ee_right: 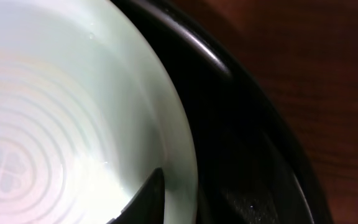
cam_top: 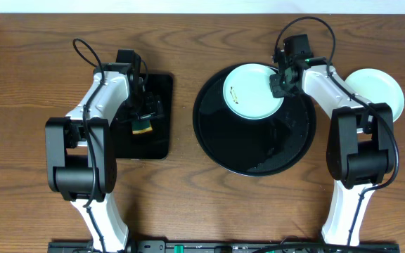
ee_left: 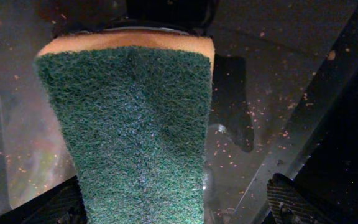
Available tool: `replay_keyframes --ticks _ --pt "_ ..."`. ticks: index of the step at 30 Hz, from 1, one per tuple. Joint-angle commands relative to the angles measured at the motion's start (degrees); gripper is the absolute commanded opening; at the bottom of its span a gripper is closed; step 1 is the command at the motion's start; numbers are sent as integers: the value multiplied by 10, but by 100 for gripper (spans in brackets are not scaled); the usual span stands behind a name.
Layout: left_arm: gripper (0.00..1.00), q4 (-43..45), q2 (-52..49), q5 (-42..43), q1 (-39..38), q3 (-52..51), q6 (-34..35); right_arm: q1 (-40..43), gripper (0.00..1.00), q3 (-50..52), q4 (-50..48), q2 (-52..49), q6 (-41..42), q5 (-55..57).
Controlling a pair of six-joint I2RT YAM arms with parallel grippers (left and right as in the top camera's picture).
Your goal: Clean dirty plates on tray and stack at the side
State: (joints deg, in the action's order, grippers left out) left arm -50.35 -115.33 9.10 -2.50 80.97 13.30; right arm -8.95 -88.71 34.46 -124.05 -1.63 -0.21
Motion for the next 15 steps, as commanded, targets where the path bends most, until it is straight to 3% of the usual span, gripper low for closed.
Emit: replay_keyframes --ticks 1,4,10,15 --pt "89 -1 -3 3 2 -3 2 -4 1 -3 3 -20 18 -7" --pt "89 -1 -3 3 2 -3 2 -2 1 -6 13 5 28 -8" --pt "89 -1 -3 3 2 -3 2 -2 1 -5 98 56 148 -24" --pt "89 -1 -3 3 2 -3 2 -10 3 27 112 47 162 -24"
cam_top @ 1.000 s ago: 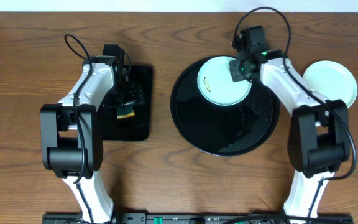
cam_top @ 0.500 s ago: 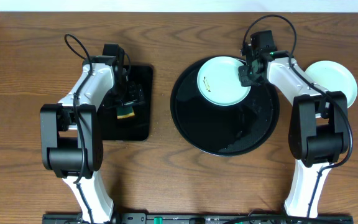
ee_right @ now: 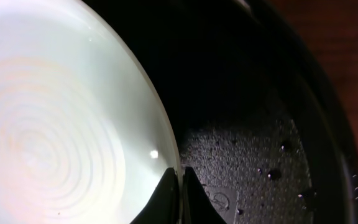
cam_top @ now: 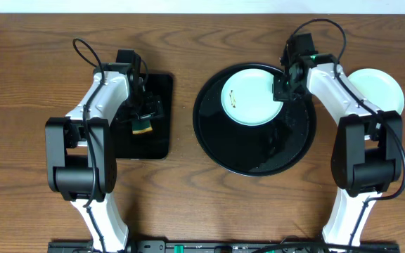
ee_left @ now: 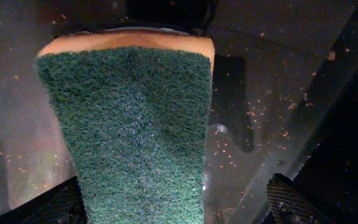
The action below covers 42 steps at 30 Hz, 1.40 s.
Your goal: Clean dirty plates on tray and stack at the side
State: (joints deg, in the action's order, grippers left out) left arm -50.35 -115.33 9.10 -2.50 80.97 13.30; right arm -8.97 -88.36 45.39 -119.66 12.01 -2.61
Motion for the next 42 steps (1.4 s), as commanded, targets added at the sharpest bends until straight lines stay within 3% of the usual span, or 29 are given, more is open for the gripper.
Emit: replay_keyframes --ticks 1,4,6,8,11,14,18,19,22,23,24,26,29,31,35,37,40,42 --pt "89 -1 -3 3 2 -3 2 -12 6 29 3 3 26 -1" --pt "89 -1 -3 3 2 -3 2 -14 29 47 -6 3 16 9" --pt "89 -1 -3 3 2 -3 3 -13 39 56 -35 3 -14 17" --pt "89 -1 -3 3 2 -3 2 -11 39 68 -78 3 -45 17" --pt "89 5 -3 -27 2 -3 3 -11 30 99 -119 3 -44 -5" --pt "88 13 -3 -40 2 -6 3 -12 6 114 -148 3 -44 -24" --pt "86 41 -3 -40 2 -38 16 -12 3 114 -148 3 -44 -24" --pt "76 53 -3 -40 2 -50 16 -13 4 114 -148 3 -44 -24" --pt "27 80 -3 -40 2 -80 16 -14 5 114 -148 3 -44 -24" --pt "26 87 -3 -40 2 -90 16 -14 7 114 -148 3 -44 -24" --pt "30 87 -3 -40 2 -92 16 -14 8 114 -148 3 -44 -24" --pt "63 85 -3 -40 3 -92 16 -14 10 114 -148 3 -44 -24" --pt "71 97 3 -40 6 -80 15 -14 13 114 -151 3 -43 -24" --pt "72 106 5 -40 9 -69 16 -17 23 114 -153 3 -43 -24" --pt "72 133 6 -40 7 -68 16 -23 30 114 -171 3 -44 -24" --pt "70 136 4 -40 5 -75 16 -24 25 114 -176 3 -44 -31" --pt "61 136 3 -40 5 -88 16 -24 6 114 -175 3 -44 -33" --pt "41 136 3 -40 5 -92 16 -24 1 114 -175 3 -44 -33"
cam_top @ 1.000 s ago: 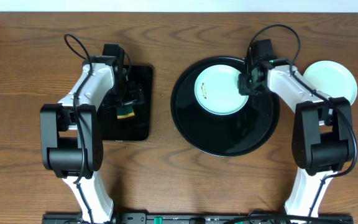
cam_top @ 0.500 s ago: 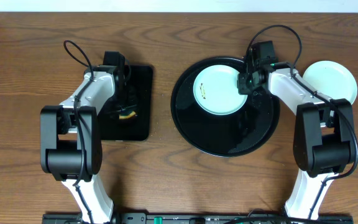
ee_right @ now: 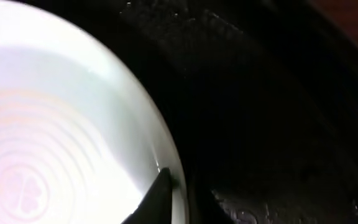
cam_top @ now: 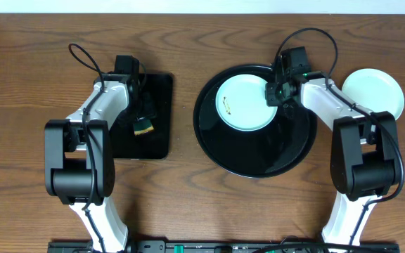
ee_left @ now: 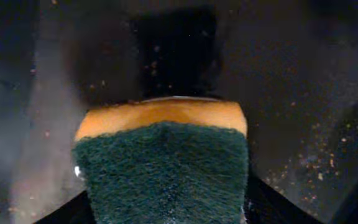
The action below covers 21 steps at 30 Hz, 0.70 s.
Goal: Clean dirty plates on tray and stack at the side
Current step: 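Lift the sponge with the left gripper and carry it over the plate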
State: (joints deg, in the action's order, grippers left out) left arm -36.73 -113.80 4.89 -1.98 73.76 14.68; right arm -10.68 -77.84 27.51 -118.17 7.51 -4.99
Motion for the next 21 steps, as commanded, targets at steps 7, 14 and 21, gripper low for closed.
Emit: replay_keyframes --ticks 7,14,21 --pt "8 -20 44 16 1 2 -9 -7 11 9 9 -12 1 -9" --pt "7 -63 156 39 0 2 -9 -7 16 9 12 -12 1 -12" --pt "7 -98 180 37 0 15 -10 -7 32 9 13 -12 1 -13"
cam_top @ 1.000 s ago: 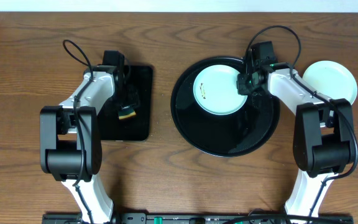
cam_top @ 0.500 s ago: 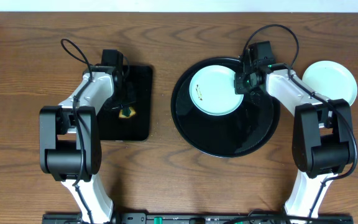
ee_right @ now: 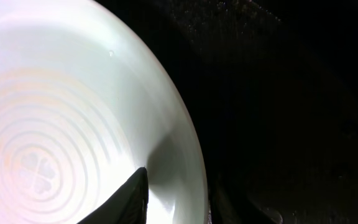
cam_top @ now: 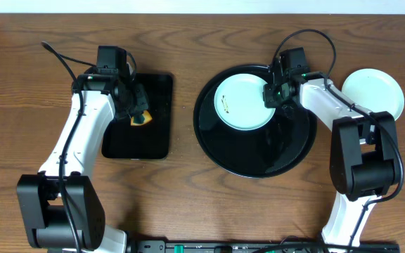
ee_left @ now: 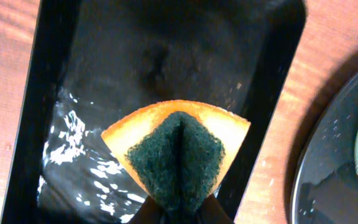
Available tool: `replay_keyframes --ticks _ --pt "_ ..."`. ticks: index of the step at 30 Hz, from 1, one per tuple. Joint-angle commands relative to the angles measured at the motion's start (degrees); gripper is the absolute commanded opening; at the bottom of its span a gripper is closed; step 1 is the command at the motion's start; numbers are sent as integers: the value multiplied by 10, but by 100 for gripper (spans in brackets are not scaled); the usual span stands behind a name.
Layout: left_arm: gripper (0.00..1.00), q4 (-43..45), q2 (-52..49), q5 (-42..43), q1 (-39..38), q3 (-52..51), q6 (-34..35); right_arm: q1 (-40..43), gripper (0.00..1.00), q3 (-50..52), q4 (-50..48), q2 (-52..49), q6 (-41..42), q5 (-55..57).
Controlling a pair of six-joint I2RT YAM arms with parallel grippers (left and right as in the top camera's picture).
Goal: Clean dirty plates on tray and stack at the side
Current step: 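Lift the sponge with the left gripper and carry it over the plate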
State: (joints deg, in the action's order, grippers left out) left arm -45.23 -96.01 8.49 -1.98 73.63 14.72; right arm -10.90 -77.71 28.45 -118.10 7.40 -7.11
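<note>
A pale green plate with a small food mark lies in the far half of the round black tray. My right gripper is at the plate's right rim. In the right wrist view its fingers stand apart, one over the plate and one outside the rim, so the gripper is open. My left gripper is shut on a folded yellow-and-green sponge, held above the black rectangular tray. A clean white plate sits on the table at the far right.
The rectangular tray holds a film of water. The round tray's rim shows at the right of the left wrist view. Wet drops lie on the round tray's floor. Bare wooden table surrounds both trays.
My left gripper has risen from low over the rectangular tray, and the sponge now hangs folded well above it. The right fingers stand wider apart at the plate's rim. The plate has barely moved.
At first the sponge was low in the rectangular tray between the left fingers, and the plate sat at the round tray's far right with the right gripper on its rim. Then the fingers pinched that rim. Later the plate lay further left and the sponge was higher.
</note>
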Motion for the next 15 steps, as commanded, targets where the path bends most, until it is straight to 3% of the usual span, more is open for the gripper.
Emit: replay_keyframes --ticks 1,12,15 --pt "7 -21 2 0 0 20 -11 -4 32 8 3 -12 2 8" --pt "7 -40 -2 11 -5 35 -20 -4 31 8 7 -12 2 8" --pt "7 -26 -2 74 -7 35 -21 -4 16 8 8 -12 2 8"
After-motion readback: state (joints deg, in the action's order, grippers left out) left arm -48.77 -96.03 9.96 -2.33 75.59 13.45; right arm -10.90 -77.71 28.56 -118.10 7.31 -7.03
